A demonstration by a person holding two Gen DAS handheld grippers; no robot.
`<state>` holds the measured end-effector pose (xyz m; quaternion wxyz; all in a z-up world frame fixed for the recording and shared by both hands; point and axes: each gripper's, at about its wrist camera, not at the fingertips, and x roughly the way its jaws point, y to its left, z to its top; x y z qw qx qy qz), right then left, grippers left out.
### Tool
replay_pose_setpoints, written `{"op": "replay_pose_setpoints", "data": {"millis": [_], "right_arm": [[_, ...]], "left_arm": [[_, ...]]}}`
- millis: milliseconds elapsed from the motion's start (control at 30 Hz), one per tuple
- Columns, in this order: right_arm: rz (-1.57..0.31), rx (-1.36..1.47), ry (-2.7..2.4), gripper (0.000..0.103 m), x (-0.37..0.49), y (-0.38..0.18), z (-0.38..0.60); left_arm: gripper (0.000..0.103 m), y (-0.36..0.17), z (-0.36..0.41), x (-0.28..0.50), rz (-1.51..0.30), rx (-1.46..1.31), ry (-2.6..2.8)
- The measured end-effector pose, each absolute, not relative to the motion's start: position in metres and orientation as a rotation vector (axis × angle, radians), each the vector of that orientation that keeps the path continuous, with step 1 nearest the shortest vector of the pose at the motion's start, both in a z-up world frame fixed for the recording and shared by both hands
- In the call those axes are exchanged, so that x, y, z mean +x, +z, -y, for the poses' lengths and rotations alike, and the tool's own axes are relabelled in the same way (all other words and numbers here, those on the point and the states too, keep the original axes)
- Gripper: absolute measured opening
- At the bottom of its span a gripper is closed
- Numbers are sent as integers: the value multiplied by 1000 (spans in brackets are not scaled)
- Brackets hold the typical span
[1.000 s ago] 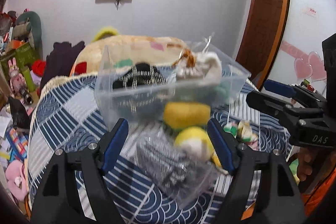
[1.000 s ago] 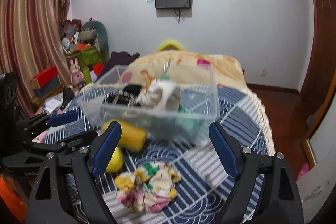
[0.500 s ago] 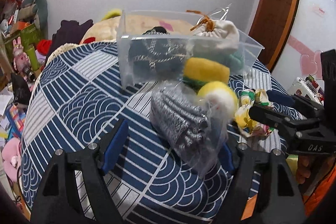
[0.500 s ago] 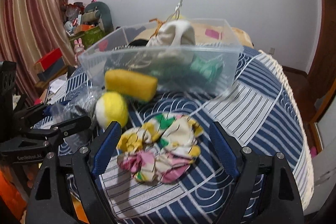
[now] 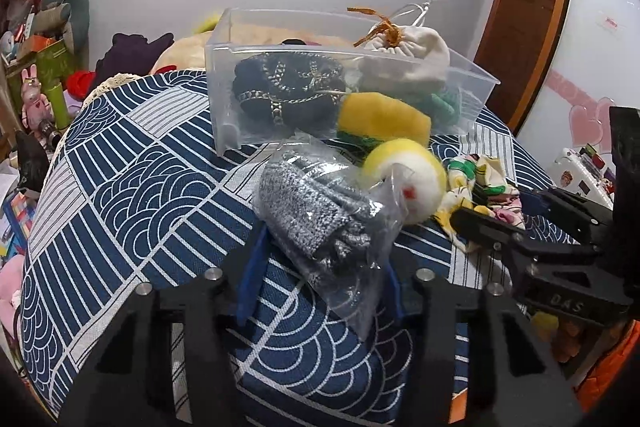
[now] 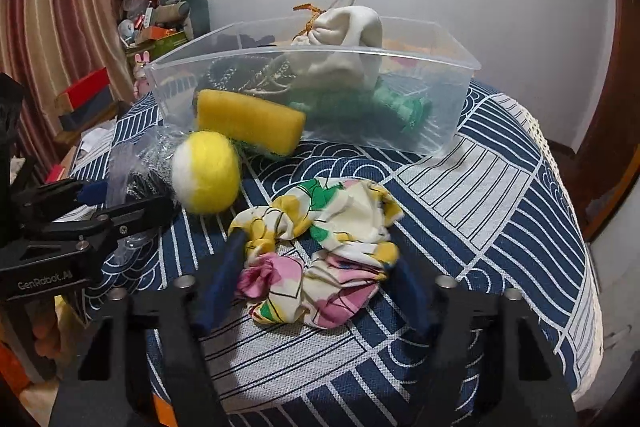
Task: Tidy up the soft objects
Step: 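Grasp the floral cloth with the right tool while the left grasps the sock bag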
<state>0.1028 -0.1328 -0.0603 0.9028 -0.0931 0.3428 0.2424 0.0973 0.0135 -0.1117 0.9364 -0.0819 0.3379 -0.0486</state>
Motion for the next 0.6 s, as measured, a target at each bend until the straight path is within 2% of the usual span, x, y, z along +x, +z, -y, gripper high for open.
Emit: {"op": "replay_pose_setpoints", "data": {"millis": [167,233,300,600], "right_arm": [[-696,-186,497,33,102,-58,136],[-707,-151,505,21,102,-58,138],[-712,-119,511,17,104,-56,143],[-641,-73,487,15,100,-32,164]], "left_arm": [[37,-111,-13,94,-678,-176,-102],[30,-110,-15,92,-677,-184,-102],[27,-107,-16,90,-669,-184,-93],[25,-78,-28,80,-588,-178,-59]]}}
